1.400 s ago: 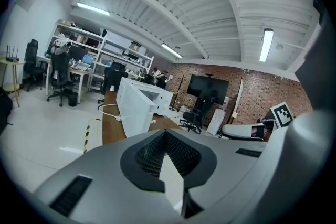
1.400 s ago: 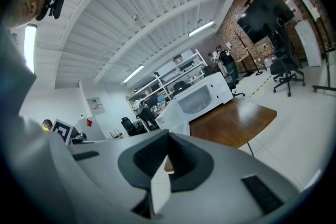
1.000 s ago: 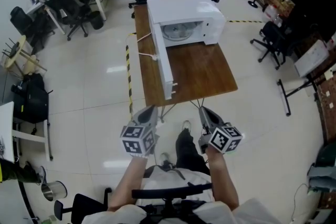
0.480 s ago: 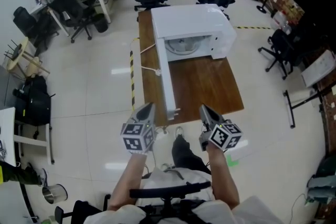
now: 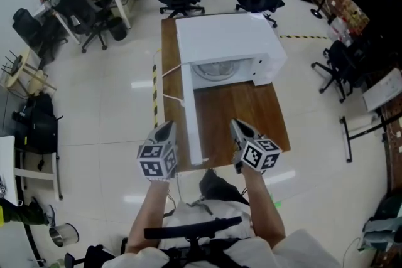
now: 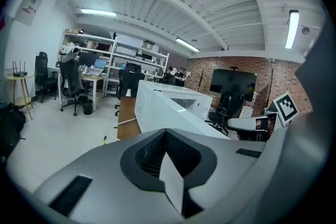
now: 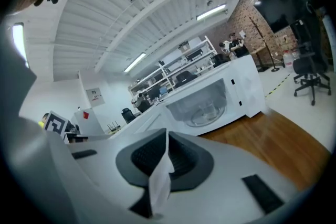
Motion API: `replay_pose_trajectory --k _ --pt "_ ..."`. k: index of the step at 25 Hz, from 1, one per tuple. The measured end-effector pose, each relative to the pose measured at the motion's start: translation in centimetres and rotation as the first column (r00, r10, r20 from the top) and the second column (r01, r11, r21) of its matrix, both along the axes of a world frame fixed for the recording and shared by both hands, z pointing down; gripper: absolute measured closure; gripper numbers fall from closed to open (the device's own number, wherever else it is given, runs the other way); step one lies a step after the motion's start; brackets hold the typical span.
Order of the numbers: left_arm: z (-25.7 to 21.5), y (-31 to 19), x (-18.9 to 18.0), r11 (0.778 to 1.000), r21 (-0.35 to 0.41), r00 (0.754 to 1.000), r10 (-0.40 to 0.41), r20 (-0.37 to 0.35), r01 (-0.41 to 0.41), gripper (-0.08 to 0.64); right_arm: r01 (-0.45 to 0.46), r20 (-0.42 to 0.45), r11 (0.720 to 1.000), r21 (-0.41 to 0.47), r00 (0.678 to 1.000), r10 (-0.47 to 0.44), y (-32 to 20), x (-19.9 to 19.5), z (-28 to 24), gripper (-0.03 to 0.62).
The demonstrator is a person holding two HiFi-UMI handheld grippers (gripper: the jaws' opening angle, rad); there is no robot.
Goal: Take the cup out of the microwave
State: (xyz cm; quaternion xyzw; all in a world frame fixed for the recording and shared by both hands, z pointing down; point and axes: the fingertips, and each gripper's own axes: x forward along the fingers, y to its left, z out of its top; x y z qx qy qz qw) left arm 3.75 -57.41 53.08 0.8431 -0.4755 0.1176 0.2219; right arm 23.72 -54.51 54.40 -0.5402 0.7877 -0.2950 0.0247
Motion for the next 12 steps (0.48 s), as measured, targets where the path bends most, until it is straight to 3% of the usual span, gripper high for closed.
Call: replay_pose_trajectory --k 12 --pt "1.0 -6.3 -0.4 0.995 -0.004 0.995 -0.096 0.022 0.096 0.566 -0.010 -0.091 1.000 0.002 0.996 0.011 -11.4 3.5 3.2 0.557"
